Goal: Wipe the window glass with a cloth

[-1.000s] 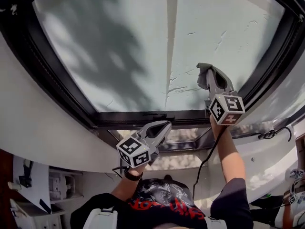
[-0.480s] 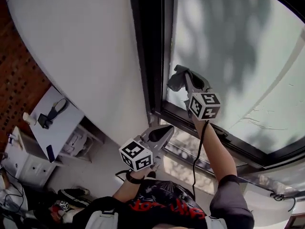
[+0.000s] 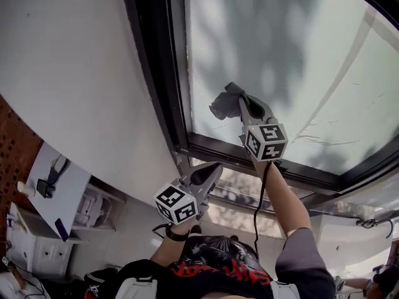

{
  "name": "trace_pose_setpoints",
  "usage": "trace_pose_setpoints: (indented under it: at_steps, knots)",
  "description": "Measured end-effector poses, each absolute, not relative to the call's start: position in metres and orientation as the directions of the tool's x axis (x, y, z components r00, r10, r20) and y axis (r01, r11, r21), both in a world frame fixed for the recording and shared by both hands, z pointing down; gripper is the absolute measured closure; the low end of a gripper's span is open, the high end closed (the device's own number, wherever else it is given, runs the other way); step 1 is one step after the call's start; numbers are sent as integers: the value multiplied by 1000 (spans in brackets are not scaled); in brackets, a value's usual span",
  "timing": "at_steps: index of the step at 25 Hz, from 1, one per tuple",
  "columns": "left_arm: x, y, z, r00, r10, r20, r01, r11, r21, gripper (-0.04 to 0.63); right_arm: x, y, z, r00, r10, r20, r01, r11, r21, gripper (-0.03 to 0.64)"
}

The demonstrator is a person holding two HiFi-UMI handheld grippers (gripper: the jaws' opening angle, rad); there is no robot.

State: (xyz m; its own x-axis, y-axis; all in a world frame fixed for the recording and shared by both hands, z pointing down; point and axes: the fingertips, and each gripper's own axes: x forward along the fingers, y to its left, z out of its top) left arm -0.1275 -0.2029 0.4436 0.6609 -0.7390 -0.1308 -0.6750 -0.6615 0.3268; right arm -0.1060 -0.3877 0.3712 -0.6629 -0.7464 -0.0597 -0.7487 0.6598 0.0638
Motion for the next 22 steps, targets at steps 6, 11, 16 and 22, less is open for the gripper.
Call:
trace_pose_setpoints:
  at_steps: [6, 11, 16, 22]
  knots:
    - [-30, -216, 447, 791, -599, -123, -537, -777, 330, 594, 65, -378, 365, -485, -869, -99, -874, 485, 26, 598]
    - [57, -211, 444, 886, -451, -109, -402, -864, 302, 594, 258, -362, 375, -193, -974, -115, -978, 182, 97, 598]
    - [88, -201, 439, 897, -429, -104, -385, -876, 290, 594, 433, -348, 391, 88, -993, -79, -994, -93, 61, 598]
    - [66, -208, 443, 858, -504, -100, -455, -836, 306, 594, 458, -347, 385, 178, -980, -85, -984, -178, -7, 600]
